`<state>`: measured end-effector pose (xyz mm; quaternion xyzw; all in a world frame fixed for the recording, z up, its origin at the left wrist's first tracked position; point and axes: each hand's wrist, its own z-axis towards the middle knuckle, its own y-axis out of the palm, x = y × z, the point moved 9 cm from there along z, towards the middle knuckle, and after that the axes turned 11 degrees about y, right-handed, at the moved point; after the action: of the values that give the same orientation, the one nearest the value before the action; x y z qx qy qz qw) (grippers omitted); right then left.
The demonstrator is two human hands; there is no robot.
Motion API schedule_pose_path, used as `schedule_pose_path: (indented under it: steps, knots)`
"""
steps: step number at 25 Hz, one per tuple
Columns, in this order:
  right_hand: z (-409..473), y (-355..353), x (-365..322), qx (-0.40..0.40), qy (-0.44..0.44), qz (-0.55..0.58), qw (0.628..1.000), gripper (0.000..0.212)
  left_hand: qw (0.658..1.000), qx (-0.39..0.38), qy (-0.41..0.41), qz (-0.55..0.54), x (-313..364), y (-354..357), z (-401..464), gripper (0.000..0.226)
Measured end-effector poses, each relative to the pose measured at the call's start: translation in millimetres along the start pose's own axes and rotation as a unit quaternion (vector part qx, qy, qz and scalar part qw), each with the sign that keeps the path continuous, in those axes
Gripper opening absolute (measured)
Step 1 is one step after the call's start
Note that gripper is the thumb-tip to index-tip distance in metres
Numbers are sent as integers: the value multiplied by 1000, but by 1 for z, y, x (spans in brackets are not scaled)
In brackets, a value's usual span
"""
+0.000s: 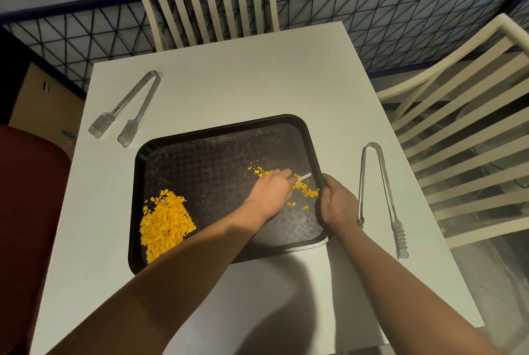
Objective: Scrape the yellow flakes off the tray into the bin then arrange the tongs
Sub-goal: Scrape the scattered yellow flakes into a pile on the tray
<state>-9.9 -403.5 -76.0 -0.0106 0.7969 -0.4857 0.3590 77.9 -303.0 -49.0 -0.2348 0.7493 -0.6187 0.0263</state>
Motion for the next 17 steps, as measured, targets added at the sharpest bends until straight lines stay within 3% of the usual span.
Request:
schedule_pose_path:
  steps: [2,5,8,11,15,17]
  knots:
    - [1,0,1,-2,9,6,1000,53,999,28,-2,-41,6,7,-22,36]
    - [2,1,3,-4,11,2,1000,55,997,-20,53,-60,29,30,-53,37]
    - [2,2,3,-5,12,0,1000,57,995,16,75,-58,42,31,-61,33]
    - [2,3,4,-2,10,0,1000,57,995,-46,30,-88,41,48,-54,39]
    - [3,3,6,1,12,5,1000,57,987,24,-94,-125,14,41,-49,37]
    - [3,3,8,4,13,14,1000,58,982,52,-115,-142,13,41,-51,36]
